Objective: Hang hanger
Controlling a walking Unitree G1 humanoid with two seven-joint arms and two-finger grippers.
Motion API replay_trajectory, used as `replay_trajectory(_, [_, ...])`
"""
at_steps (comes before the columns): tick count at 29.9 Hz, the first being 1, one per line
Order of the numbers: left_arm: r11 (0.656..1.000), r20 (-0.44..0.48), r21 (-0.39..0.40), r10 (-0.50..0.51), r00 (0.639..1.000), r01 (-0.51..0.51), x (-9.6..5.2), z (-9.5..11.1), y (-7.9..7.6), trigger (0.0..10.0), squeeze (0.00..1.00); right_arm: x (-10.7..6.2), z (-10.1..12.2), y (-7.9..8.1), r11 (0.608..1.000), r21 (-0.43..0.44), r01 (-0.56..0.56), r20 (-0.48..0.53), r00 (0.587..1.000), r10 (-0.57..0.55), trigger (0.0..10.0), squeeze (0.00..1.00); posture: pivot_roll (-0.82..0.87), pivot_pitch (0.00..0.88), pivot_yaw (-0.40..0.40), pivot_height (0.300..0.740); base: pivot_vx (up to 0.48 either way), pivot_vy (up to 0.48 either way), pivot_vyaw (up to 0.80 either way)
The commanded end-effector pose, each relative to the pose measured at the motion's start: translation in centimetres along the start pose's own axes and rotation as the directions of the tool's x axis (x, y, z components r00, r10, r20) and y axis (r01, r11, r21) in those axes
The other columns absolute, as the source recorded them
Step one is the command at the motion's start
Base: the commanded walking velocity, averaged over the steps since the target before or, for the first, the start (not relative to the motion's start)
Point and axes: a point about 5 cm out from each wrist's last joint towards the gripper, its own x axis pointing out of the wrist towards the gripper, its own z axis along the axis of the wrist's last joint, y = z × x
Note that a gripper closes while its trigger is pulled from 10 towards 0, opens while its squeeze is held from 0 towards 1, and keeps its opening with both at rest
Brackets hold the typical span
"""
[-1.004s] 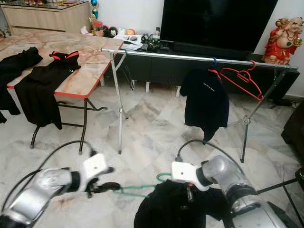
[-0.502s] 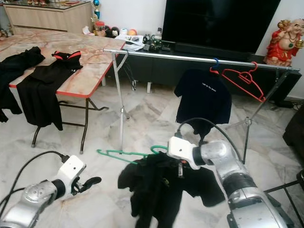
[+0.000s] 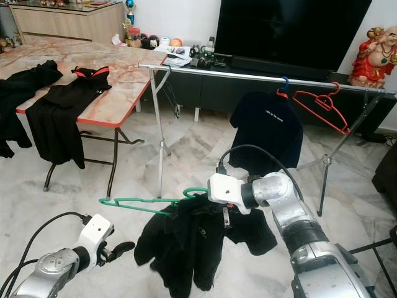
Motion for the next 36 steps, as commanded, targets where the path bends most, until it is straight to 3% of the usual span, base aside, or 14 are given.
replay_trajectory(1, [1.000, 0.016, -0.011, -0.014, 1.000, 0.015, 0.4, 0.1, -0.3, 10.0, 0.00, -0.2, 1.8, -1.1, 0.997, -0.070, 0.017, 0.030, 0.999, -0.015, 0.0, 0.00, 0.20, 0.000, -0.117, 0.740, 0.000, 0.000, 0.00])
replay_trajectory(6, [0.998, 0.033, -0.026, -0.057, 0.998, 0.058, 0.7, 0.2, -0.4, 10.0, 0.00, 1.2, 2.7, -0.4, 0.994, -0.101, -0.033, 0.062, 0.997, 0.039, 0.0, 0.00, 0.20, 0.000, -0.118, 0.740, 0.000, 0.000, 0.00])
replay_trajectory(10, [0.997, 0.034, -0.024, -0.066, 0.997, 0.067, 0.8, 0.3, -0.5, 10.0, 0.00, 1.4, 2.7, -0.2, 0.993, -0.113, -0.045, 0.058, 0.997, 0.052, 0.0, 0.00, 0.20, 0.000, -0.118, 0.740, 0.000, 0.000, 0.00])
replay_trajectory(15, [0.998, -0.023, 0.054, -0.041, 0.999, 0.042, 0.1, -0.6, 0.5, 10.0, 0.00, 2.3, 2.8, 0.3, 0.989, -0.117, -0.087, 0.060, 0.994, 0.094, 0.0, 0.00, 0.21, 0.000, -0.126, 0.740, 0.000, 0.000, 0.00])
replay_trajectory(23, [0.991, -0.079, 0.109, -0.064, 0.995, 0.073, -0.7, -1.4, 1.1, 10.0, 0.00, 2.4, 2.6, 0.5, 0.989, -0.113, -0.091, 0.041, 0.995, 0.096, 0.0, 0.00, 0.21, 0.000, -0.125, 0.740, 0.000, 0.000, 0.00])
replay_trajectory(26, [0.975, -0.146, 0.187, -0.092, 0.985, 0.119, -0.9, -1.9, 1.1, 10.0, 0.00, 2.6, 2.3, 0.7, 0.990, -0.109, -0.093, 0.027, 0.995, 0.096, 0.0, 0.00, 0.21, 0.000, -0.124, 0.740, 0.000, 0.000, 0.00])
replay_trajectory(36, [0.932, -0.223, 0.248, -0.213, 0.951, 0.266, -1.4, -1.9, 0.5, 10.0, 0.00, 2.8, 1.8, 0.9, 0.990, -0.103, -0.091, 0.003, 0.996, 0.092, 0.0, 0.00, 0.21, 0.000, -0.115, 0.740, 0.000, 0.000, 0.00])
